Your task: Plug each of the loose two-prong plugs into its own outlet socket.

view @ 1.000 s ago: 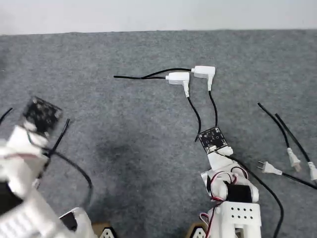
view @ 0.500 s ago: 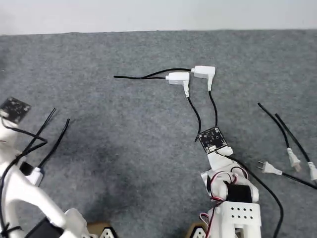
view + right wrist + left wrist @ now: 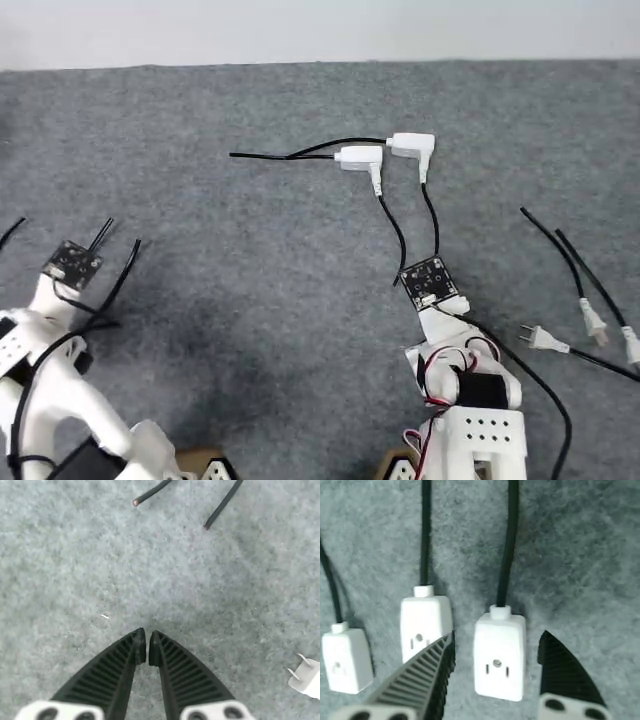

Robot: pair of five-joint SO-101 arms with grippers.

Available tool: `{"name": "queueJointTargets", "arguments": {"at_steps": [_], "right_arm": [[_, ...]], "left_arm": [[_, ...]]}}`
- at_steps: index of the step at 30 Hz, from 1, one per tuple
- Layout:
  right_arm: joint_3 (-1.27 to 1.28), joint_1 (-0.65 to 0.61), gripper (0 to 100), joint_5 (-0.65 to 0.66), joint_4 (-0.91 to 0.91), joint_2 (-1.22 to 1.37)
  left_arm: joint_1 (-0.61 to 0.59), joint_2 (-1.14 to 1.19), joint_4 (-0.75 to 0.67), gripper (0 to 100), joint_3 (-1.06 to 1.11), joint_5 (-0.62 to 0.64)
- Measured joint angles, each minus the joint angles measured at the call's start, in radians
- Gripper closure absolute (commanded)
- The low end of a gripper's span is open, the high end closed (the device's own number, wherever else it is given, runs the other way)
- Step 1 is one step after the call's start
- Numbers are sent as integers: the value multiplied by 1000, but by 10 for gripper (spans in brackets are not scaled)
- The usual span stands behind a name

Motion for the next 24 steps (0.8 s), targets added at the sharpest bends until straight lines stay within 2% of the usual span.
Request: {"name": "queueJointTargets", "arguments": {"at_steps": [5,10,16,24], "right_arm": [[0,0,991,0,0,0],[0,0,991,0,0,0],[0,0,991,0,0,0],[0,0,991,0,0,0]], "left_arm": [[0,3,-12,752,29,-40],[-2,3,-12,809,54,-44],[0,2,-28,807,83,-95],[2,23,-31,807,78,-100]]}}
